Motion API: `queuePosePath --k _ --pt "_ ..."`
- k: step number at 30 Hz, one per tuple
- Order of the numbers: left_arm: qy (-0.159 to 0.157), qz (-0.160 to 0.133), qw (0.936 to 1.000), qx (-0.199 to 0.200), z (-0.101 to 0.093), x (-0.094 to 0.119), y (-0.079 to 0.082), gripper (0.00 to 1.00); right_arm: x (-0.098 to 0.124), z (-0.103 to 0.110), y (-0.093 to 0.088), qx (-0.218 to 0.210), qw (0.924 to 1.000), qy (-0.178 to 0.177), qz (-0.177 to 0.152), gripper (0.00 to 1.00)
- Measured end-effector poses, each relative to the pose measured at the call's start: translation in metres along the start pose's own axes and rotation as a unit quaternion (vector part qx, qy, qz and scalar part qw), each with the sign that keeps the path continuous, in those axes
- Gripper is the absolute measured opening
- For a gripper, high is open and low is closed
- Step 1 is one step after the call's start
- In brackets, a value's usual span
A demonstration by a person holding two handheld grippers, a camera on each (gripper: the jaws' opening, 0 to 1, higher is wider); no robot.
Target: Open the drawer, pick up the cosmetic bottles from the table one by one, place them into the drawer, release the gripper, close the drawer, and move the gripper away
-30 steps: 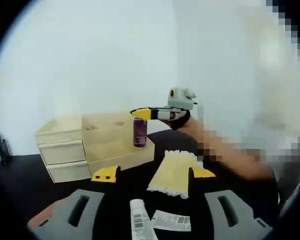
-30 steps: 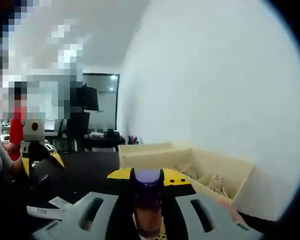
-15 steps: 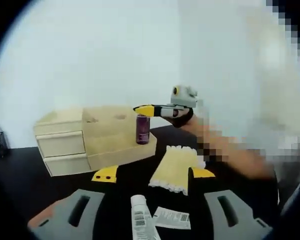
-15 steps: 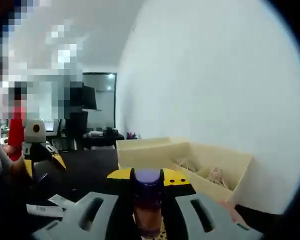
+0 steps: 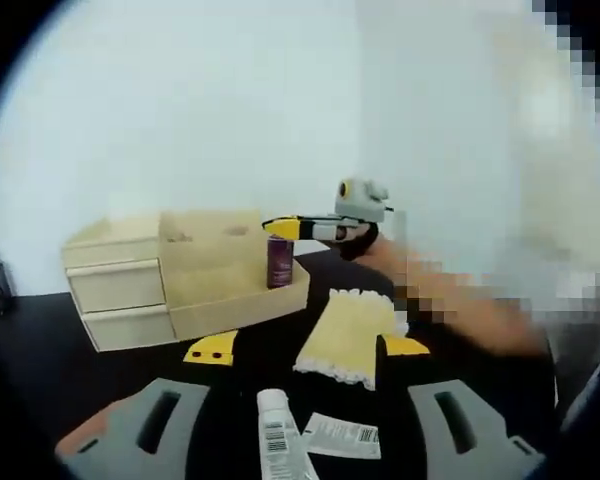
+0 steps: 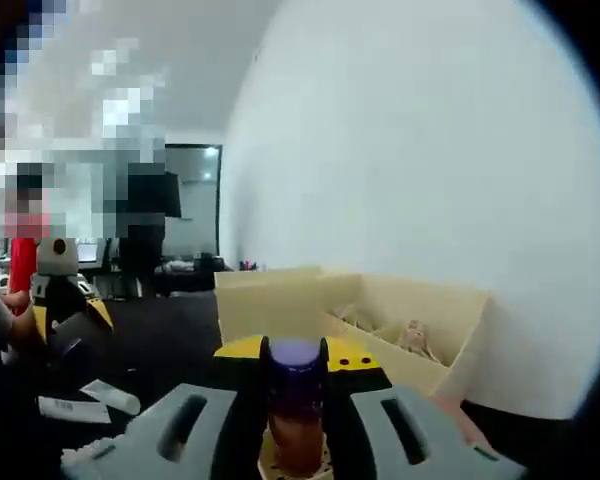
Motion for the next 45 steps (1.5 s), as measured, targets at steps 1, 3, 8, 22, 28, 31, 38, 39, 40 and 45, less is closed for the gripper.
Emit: queuePosePath --k 1,3,8,22,28,31,38,39,40,45 --pt "0.000 0.001 1.0000 0.001 0.000 0.000 -0.002 0.47 0.000 0.001 0.000 -0.001 1.0000 0.004 -0.001 0.17" --pt "-0.001 0.004 1.0000 0.002 0.000 0.000 -0.004 0.47 -0.002 0.005 -0.001 0.002 1.0000 0.009 0.000 0.17" --pt "-0.010 0.010 0.9999 0.006 -0.004 -0.003 -0.008 0.47 -0.009 0.009 -0.002 0.017 0.9995 0.016 0.020 0.17" --pt "-0.016 -0.003 0.9995 0.028 -0.004 0.001 -0.008 0.46 -0.035 0.017 -0.012 0.049 0.9938 0.052 0.086 0.17" --pt "-0.013 -0.007 0.9996 0.023 -0.001 0.001 -0.003 0.46 -0.036 0.012 -0.020 0.044 0.9925 0.053 0.101 0.17" --pt "-0.013 -0.009 0.9995 0.027 0.005 0.000 -0.004 0.45 -0.036 0.012 -0.022 0.047 0.9919 0.051 0.107 0.17" --pt "-0.023 -0.009 0.9991 0.035 0.004 -0.002 -0.002 0.45 -0.032 0.011 -0.022 0.042 0.9926 0.050 0.103 0.17" --pt "-0.023 -0.008 0.9991 0.036 0.003 -0.002 -0.002 0.45 -0.032 0.011 -0.022 0.041 0.9927 0.051 0.101 0.17" --pt "-0.023 -0.007 0.9991 0.036 0.004 -0.002 -0.002 0.45 -0.031 0.010 -0.021 0.040 0.9929 0.052 0.099 0.17" --pt "-0.018 -0.009 0.9991 0.037 0.010 0.000 -0.001 0.45 -0.030 0.010 -0.018 0.042 0.9932 0.054 0.095 0.17"
Point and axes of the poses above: the point that each gripper's makers call its tool centre point, and the gripper's own axes: x roughly backward along the fingers, z roughly to its left, y roughly out of its top, the point moved 4 cm from there along x, roughly backward along the fingers, and after that the axes turned 15 degrees about y, right-handed, at the moved point
